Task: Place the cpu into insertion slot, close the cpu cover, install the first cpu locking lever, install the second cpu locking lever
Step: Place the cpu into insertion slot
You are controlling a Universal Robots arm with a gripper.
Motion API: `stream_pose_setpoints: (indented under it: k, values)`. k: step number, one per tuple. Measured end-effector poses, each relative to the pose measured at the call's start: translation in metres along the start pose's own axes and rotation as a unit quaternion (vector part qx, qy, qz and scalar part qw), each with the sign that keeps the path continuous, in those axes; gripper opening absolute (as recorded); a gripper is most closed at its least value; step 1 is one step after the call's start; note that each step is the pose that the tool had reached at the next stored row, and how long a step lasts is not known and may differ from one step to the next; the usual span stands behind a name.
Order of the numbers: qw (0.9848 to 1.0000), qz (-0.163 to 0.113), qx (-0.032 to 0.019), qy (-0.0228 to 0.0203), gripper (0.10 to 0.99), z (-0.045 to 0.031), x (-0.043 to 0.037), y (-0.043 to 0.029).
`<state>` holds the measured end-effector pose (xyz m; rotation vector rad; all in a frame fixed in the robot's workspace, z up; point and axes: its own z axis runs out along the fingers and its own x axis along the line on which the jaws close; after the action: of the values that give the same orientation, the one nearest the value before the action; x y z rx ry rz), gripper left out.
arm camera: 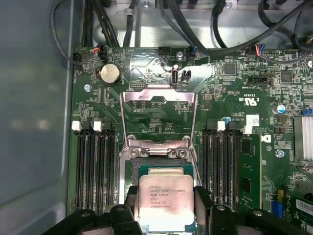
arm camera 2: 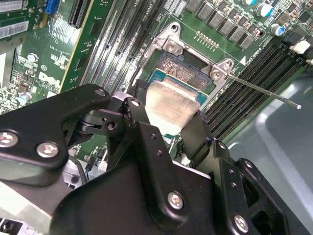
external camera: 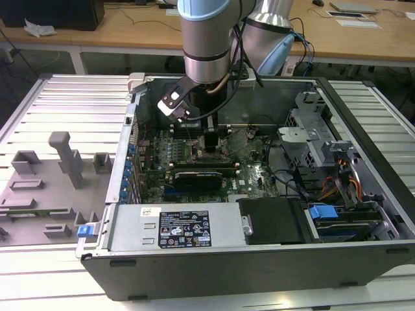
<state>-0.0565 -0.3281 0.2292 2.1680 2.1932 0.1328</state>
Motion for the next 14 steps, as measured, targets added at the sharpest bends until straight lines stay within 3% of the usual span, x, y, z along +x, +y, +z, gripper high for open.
stream_pose_setpoints:
  k: [5,14]
  values:
    - [1.0,0.0,-0.0001,0.0,0.537,0.0027,0.0034,-0.0004]
    - [1.0,0.0,0.0,-0.0003,0.537,0.0206,0.0039,-0.0022]
